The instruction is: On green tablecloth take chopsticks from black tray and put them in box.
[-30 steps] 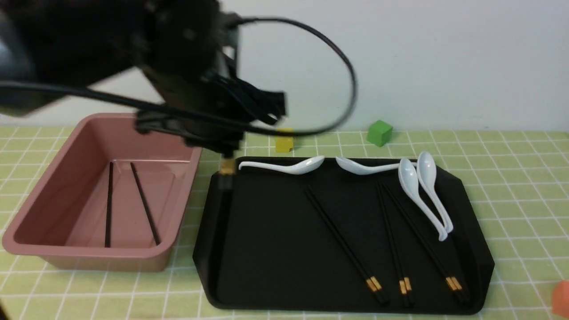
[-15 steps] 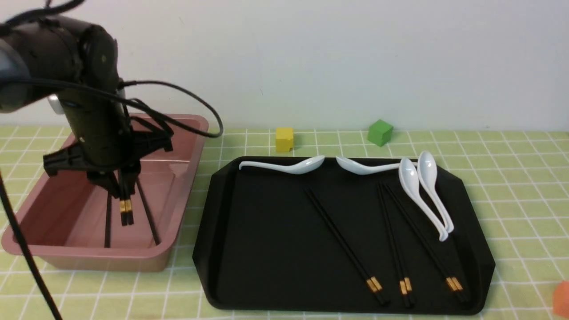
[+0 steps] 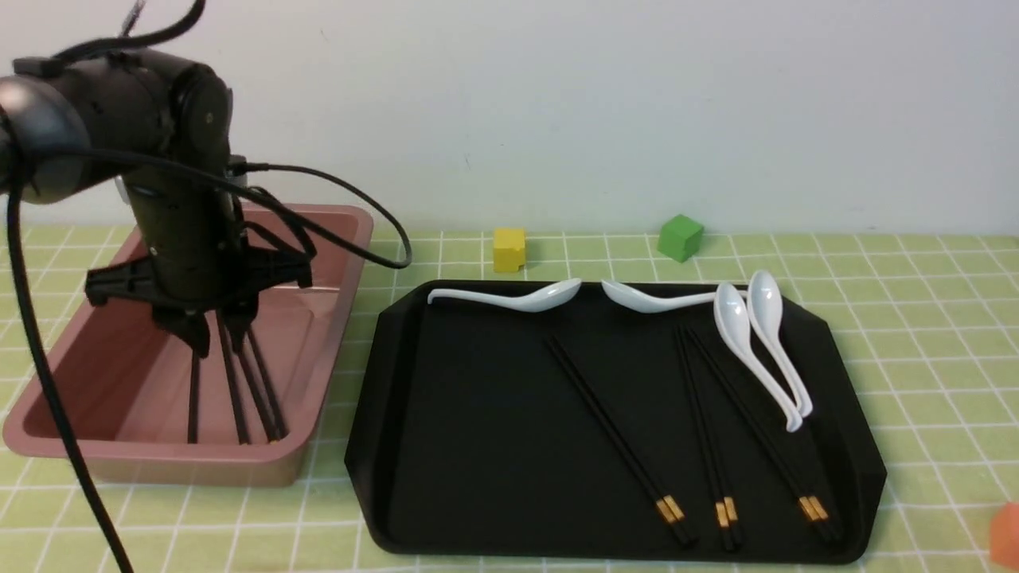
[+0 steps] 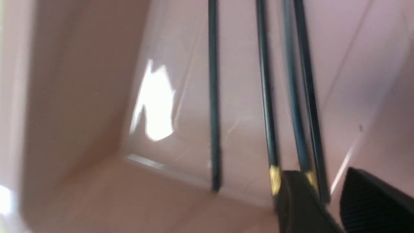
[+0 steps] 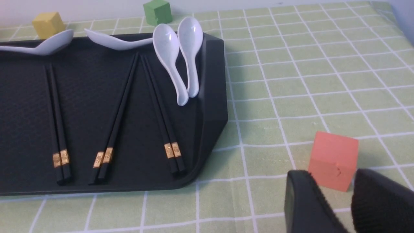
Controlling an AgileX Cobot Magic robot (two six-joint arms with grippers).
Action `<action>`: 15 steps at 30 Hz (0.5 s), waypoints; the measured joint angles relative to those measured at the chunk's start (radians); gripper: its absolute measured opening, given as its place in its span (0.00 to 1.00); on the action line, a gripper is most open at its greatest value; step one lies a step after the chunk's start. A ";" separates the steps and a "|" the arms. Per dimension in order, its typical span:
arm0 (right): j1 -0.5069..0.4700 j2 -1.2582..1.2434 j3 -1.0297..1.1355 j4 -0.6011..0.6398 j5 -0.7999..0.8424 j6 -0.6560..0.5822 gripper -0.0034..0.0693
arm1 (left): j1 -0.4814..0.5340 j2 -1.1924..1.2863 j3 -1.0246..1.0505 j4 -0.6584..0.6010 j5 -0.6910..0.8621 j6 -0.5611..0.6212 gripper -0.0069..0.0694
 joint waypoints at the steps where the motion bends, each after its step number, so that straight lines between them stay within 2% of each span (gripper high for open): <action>1: 0.000 0.000 0.000 0.000 0.000 0.000 0.38 | 0.000 -0.031 -0.001 0.000 0.023 0.020 0.27; 5: 0.000 0.000 0.000 0.000 0.000 0.000 0.38 | 0.000 -0.212 0.033 -0.005 0.061 0.069 0.07; 9: 0.000 0.000 0.000 0.000 0.000 0.000 0.38 | 0.000 -0.459 0.192 -0.039 -0.002 0.107 0.07; 15: 0.000 0.000 0.000 0.000 0.000 0.000 0.38 | 0.000 -0.949 0.645 -0.174 -0.311 0.137 0.07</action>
